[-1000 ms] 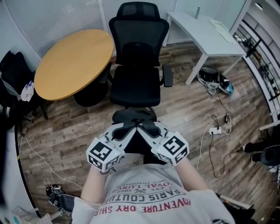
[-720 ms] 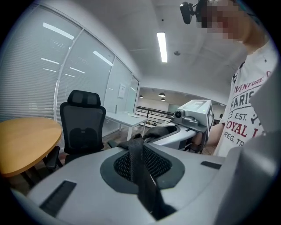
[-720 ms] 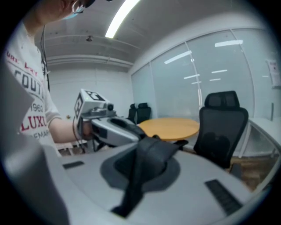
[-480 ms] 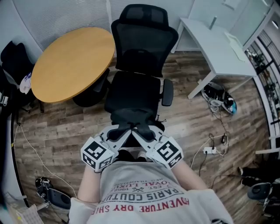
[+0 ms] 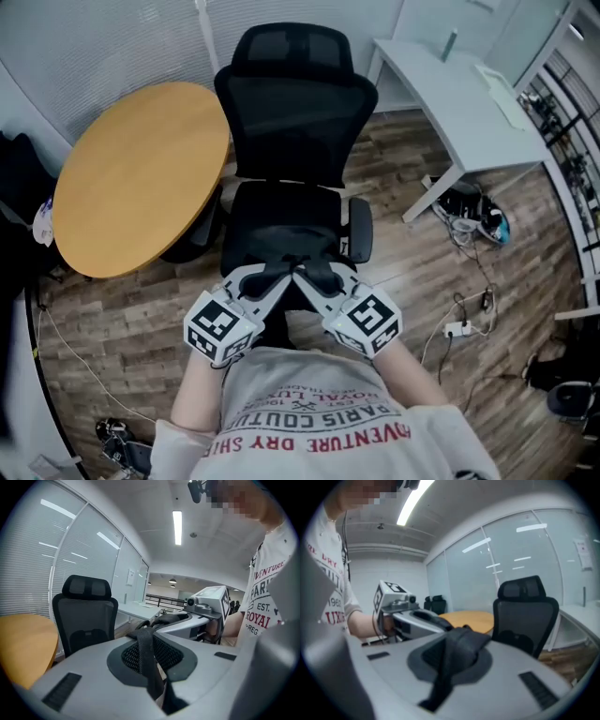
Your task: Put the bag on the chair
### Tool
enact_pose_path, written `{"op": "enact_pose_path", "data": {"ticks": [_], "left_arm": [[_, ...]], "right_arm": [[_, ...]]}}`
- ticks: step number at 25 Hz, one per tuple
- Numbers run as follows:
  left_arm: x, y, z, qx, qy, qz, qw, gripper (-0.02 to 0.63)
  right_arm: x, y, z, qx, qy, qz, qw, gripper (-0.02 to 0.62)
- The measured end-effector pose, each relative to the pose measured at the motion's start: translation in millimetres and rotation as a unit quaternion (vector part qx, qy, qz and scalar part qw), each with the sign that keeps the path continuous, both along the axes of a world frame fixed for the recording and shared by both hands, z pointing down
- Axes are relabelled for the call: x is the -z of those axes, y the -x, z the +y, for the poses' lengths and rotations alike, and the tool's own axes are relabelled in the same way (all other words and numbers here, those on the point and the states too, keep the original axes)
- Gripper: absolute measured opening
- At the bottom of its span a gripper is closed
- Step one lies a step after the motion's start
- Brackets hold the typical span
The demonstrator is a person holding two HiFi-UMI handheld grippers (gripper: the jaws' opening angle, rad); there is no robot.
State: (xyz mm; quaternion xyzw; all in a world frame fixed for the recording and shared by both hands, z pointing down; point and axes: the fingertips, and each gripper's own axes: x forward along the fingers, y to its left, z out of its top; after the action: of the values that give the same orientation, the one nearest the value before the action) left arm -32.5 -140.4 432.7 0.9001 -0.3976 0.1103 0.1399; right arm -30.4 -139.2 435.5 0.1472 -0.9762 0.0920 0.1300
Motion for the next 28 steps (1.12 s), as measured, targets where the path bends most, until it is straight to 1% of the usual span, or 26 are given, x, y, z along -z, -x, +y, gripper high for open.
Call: {"op": "enact_pose_path", "data": {"ticks": [2,5,8,12,15,20,25,28], "left_arm": [[0.0,14.1,-25.9,-0.010,0.001,0.007,0.9999,0.057],[2.3,39.3,-64.8,-0.025,0.005,0.018,0.9995,0.057],[2.0,61.3,-98.8,-0.051,0.011,0.017,0.9985,0.057],[-3.7,80.1,-128.5,-0.085,0.017,0.015,0.9961,0.057],[-11.6,85.7,-143.8,-0.097,0.017,0.007,0.9951,0.058],[-23.4,108.0,-192.4,-0.101,0.029,-0.003,0.9944,0.057],[-39.1,124.7,-234.7,-0.094,0.043,0.005,0.9946,0.057],[-46.7,128.7,-254.5,-0.089,0.049,0.007,0.9948,0.057]], "right_arm": [[0.0,13.1,-24.0,-0.013,0.000,0.002,1.000,0.028],[1.6,37.9,-56.5,-0.017,-0.011,0.016,1.000,0.028],[1.5,61.0,-89.8,-0.027,-0.017,0.025,0.999,0.028],[-4.4,81.0,-124.2,-0.052,0.000,0.026,0.998,0.028],[-15.7,85.6,-142.7,-0.071,0.014,0.026,0.997,0.028],[-25.0,108.2,-187.6,-0.090,0.041,0.028,0.995,0.028],[-42.0,124.4,-229.0,-0.103,0.047,0.047,0.992,0.028],[-50.1,127.4,-248.2,-0.107,0.054,0.055,0.991,0.028]]}}
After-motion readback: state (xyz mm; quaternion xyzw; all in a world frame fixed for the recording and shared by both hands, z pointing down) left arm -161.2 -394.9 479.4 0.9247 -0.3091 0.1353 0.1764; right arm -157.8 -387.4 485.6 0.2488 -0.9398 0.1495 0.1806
